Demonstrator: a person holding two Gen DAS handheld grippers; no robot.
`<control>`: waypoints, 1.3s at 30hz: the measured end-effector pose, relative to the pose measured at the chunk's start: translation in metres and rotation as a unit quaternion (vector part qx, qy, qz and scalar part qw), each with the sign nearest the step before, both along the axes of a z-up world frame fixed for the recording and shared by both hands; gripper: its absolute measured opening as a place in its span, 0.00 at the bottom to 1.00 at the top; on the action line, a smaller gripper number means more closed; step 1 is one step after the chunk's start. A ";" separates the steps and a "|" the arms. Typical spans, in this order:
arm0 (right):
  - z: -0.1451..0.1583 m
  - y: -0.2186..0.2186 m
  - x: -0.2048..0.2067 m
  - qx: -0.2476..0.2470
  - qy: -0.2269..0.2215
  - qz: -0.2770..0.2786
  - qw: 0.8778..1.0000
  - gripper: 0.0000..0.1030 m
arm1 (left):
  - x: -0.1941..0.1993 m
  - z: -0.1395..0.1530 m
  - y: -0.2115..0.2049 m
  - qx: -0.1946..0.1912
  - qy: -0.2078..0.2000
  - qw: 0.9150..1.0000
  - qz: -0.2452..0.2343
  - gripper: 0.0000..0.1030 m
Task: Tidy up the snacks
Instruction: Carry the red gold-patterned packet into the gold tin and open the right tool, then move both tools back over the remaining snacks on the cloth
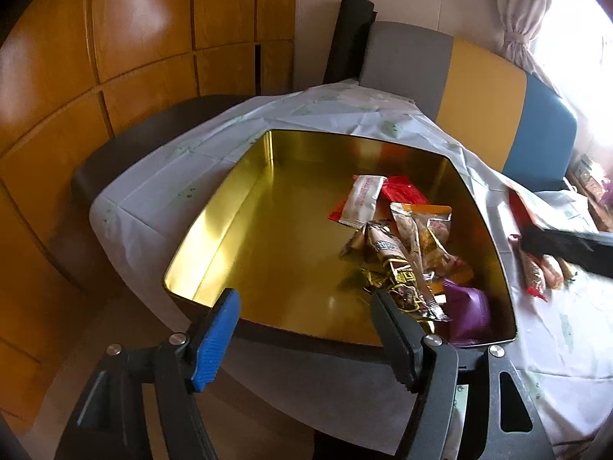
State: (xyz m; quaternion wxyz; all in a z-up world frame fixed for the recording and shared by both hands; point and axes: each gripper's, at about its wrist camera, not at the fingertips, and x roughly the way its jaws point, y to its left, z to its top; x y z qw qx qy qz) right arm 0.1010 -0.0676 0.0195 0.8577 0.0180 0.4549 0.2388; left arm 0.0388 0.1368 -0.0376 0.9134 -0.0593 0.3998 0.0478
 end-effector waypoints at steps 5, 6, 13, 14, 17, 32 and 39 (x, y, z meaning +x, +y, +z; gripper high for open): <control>-0.020 0.015 0.028 0.010 0.030 -0.021 0.999 0.31 | -0.003 0.000 -0.002 -0.003 -0.001 1.000 -0.009 0.69; -0.023 0.015 0.029 0.008 0.030 -0.023 0.999 0.31 | -0.003 0.000 -0.003 -0.006 0.000 1.000 -0.013 0.69; -0.026 0.008 0.013 -0.004 0.013 -0.018 1.000 0.31 | -0.003 -0.001 -0.010 -0.015 0.001 0.999 -0.029 0.69; -0.024 0.006 0.009 -0.004 0.007 -0.019 1.000 0.31 | -0.002 -0.001 -0.011 -0.015 0.001 0.999 -0.031 0.69; -0.017 0.002 0.002 0.000 -0.008 -0.016 1.000 0.31 | -0.004 0.003 -0.018 -0.006 -0.004 0.999 -0.040 0.69; -0.006 -0.044 -0.035 -0.028 -0.052 -0.038 0.998 0.31 | -0.013 0.016 -0.035 -0.002 -0.007 0.998 -0.064 0.69; -0.012 -0.082 -0.038 -0.037 -0.047 -0.067 0.996 0.31 | -0.016 0.020 -0.049 0.007 -0.008 0.997 -0.082 0.69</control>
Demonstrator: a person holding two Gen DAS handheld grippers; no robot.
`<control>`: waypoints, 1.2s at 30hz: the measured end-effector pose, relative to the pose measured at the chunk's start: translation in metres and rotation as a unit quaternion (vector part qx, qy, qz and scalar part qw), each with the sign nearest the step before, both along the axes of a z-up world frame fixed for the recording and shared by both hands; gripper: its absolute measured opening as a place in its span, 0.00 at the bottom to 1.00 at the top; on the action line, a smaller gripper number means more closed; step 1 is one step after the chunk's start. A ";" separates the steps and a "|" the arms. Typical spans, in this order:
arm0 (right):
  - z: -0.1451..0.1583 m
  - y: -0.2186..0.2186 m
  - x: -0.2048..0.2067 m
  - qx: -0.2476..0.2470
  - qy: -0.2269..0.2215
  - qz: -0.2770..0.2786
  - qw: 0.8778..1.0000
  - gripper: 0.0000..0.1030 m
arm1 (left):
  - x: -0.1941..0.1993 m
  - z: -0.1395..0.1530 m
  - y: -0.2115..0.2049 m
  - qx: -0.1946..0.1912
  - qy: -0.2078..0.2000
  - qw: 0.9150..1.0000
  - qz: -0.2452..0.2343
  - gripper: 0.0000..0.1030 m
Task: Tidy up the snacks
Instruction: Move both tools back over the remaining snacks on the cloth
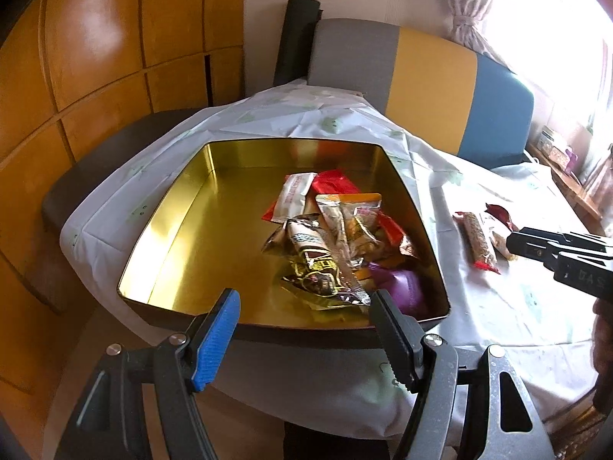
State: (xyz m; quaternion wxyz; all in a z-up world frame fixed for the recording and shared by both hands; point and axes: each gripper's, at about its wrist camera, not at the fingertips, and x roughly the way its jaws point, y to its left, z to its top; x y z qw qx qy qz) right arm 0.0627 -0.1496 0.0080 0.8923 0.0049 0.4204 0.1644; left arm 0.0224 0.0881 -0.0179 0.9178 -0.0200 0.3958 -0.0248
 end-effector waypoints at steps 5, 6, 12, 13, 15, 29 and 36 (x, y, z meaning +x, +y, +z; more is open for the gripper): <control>-0.005 -0.021 -0.003 -0.001 0.004 -0.018 1.000 0.31 | -0.002 0.002 -0.010 0.008 -0.001 1.000 -0.012 0.69; -0.006 -0.024 -0.004 -0.001 0.004 -0.020 1.000 0.31 | -0.002 0.002 -0.012 0.010 -0.002 1.000 -0.014 0.69; -0.012 -0.044 -0.006 -0.010 0.008 -0.036 0.999 0.31 | -0.005 0.005 -0.026 0.029 -0.008 0.999 -0.032 0.69; -0.012 -0.049 -0.006 -0.014 0.008 -0.040 0.999 0.31 | -0.006 0.005 -0.028 0.031 -0.009 0.999 -0.035 0.69; -0.011 -0.058 -0.007 -0.022 0.006 -0.045 0.999 0.31 | -0.006 0.005 -0.032 0.031 -0.006 0.999 -0.042 0.69; -0.031 -0.193 0.003 -0.088 0.020 -0.196 0.977 0.32 | -0.009 0.005 -0.062 0.043 0.002 0.996 -0.083 0.69; -0.049 -0.237 0.007 -0.066 0.075 -0.286 0.953 0.32 | -0.007 0.008 -0.087 0.063 0.002 0.992 -0.110 0.69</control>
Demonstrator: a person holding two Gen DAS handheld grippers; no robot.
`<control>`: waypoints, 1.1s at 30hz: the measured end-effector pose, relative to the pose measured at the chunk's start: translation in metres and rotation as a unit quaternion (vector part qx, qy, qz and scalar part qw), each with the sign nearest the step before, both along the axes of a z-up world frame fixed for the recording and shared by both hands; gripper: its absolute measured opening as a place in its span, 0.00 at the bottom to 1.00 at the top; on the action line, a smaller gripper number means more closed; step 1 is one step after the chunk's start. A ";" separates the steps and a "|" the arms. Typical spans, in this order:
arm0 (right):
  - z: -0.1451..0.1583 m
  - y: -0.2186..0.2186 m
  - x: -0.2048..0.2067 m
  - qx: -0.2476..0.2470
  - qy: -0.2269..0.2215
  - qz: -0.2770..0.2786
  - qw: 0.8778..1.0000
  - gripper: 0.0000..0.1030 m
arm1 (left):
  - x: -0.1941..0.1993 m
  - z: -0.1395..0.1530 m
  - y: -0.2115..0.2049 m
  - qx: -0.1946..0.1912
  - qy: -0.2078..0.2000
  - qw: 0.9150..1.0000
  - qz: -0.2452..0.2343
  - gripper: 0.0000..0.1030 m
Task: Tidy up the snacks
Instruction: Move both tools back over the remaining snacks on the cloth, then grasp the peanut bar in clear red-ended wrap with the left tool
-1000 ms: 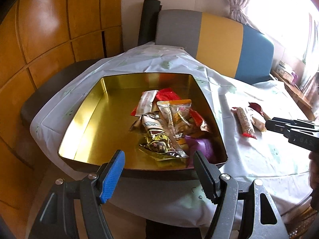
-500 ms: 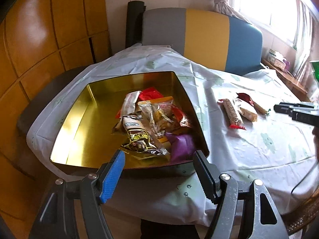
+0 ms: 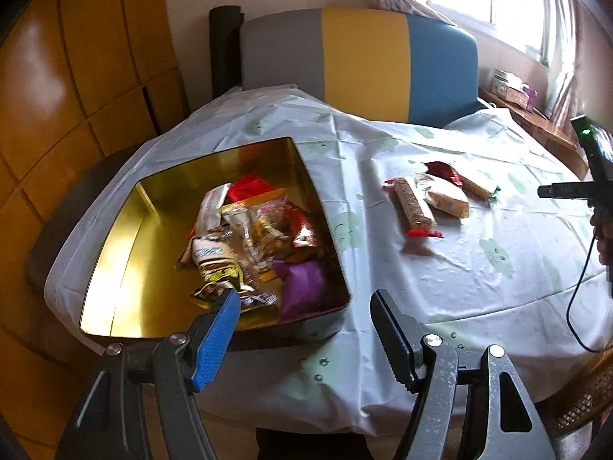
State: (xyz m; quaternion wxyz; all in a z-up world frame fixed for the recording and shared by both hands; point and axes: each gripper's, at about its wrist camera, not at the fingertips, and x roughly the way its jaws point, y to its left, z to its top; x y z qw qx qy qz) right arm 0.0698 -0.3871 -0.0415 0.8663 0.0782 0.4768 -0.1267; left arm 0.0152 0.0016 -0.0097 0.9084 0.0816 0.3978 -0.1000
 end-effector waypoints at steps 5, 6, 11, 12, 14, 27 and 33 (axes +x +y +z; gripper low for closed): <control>0.000 -0.001 0.001 -0.004 0.005 -0.002 1.000 0.32 | 0.000 0.001 -0.019 0.007 0.001 1.000 -0.022 0.69; 0.002 -0.002 0.000 -0.002 0.002 -0.002 1.000 0.32 | 0.000 0.001 -0.023 0.007 0.002 1.000 -0.027 0.69; 0.005 -0.001 -0.002 -0.001 -0.002 -0.009 1.000 0.32 | 0.000 0.002 -0.041 0.017 0.001 0.999 -0.051 0.69; 0.005 -0.001 -0.002 -0.001 -0.002 -0.010 1.000 0.32 | 0.000 0.002 -0.043 0.018 0.002 0.998 -0.054 0.69; 0.007 -0.001 -0.003 -0.001 -0.004 -0.010 1.000 0.32 | 0.000 0.003 -0.050 0.020 0.003 0.998 -0.061 0.69; 0.013 -0.004 -0.005 0.010 -0.015 -0.012 1.000 0.32 | 0.010 0.003 -0.084 0.035 0.001 0.994 -0.102 0.69; 0.016 -0.003 -0.006 0.015 -0.022 -0.008 1.000 0.32 | 0.017 0.000 -0.100 0.037 0.005 0.993 -0.116 0.69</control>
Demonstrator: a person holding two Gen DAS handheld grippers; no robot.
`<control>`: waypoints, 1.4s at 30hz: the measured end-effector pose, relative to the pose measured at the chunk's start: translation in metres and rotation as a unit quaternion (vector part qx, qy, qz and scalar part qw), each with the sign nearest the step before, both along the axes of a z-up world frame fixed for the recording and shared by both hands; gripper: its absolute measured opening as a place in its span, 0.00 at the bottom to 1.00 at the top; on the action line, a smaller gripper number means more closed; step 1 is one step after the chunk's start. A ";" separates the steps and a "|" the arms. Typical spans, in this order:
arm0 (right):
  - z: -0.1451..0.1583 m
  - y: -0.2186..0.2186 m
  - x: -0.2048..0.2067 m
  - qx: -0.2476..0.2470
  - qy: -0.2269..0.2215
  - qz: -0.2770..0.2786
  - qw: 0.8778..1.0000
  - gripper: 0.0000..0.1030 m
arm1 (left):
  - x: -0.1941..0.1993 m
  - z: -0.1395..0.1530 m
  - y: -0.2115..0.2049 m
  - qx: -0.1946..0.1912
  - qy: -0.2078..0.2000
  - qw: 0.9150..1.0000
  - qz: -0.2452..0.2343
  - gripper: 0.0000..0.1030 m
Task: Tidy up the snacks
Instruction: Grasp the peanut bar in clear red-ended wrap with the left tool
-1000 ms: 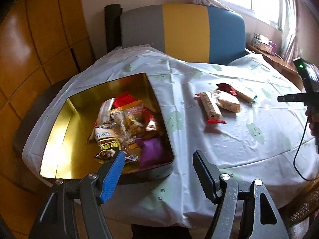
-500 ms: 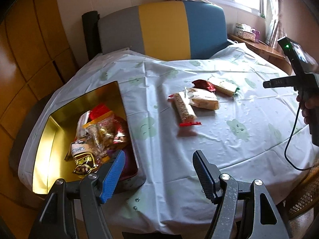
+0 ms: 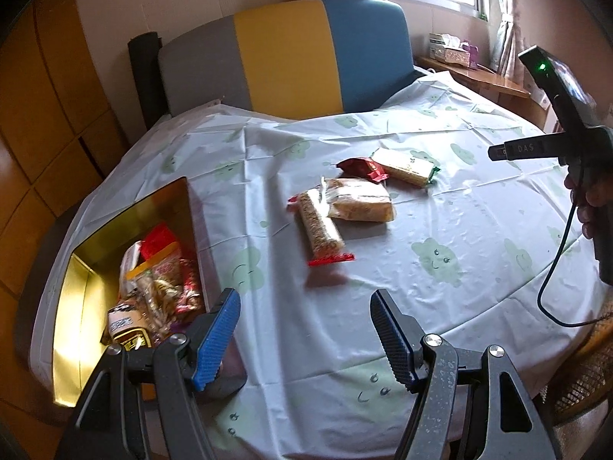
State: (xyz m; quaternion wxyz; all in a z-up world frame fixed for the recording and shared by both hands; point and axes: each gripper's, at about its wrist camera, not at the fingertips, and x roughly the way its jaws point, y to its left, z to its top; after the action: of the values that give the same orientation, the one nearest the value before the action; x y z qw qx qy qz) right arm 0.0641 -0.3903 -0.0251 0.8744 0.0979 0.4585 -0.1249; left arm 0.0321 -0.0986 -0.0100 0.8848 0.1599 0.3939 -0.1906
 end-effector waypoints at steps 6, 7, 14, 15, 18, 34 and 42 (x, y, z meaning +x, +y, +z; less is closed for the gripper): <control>0.003 0.001 0.000 0.004 -0.004 0.004 1.000 0.33 | 0.008 -0.006 -0.016 0.002 0.010 1.000 -0.014 0.69; 0.002 0.001 0.000 0.004 -0.005 0.004 1.000 0.33 | 0.009 -0.006 -0.018 0.003 0.011 1.000 -0.017 0.69; 0.004 0.001 0.001 0.008 -0.008 0.008 1.000 0.33 | 0.022 -0.010 -0.029 0.000 0.022 0.999 -0.024 0.68; 0.004 0.001 0.001 0.008 -0.009 0.009 1.000 0.33 | 0.026 -0.012 -0.031 0.000 0.026 0.999 -0.024 0.68; 0.004 0.000 0.002 0.010 -0.009 0.011 1.000 0.33 | 0.036 -0.013 -0.030 -0.015 0.043 0.999 -0.019 0.65; 0.005 0.000 0.003 0.020 -0.013 0.016 1.000 0.33 | 0.105 -0.034 -0.037 -0.037 0.120 0.992 0.021 0.52; 0.005 0.001 0.004 0.024 -0.013 0.022 0.999 0.33 | 0.131 -0.064 -0.059 -0.001 0.134 0.991 0.016 0.50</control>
State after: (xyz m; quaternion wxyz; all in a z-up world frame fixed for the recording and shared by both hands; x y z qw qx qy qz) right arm 0.0686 -0.3897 -0.0202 0.8801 0.1106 0.4521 -0.0937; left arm 0.1628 -0.1571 -0.0739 0.8271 0.1258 0.5114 -0.1966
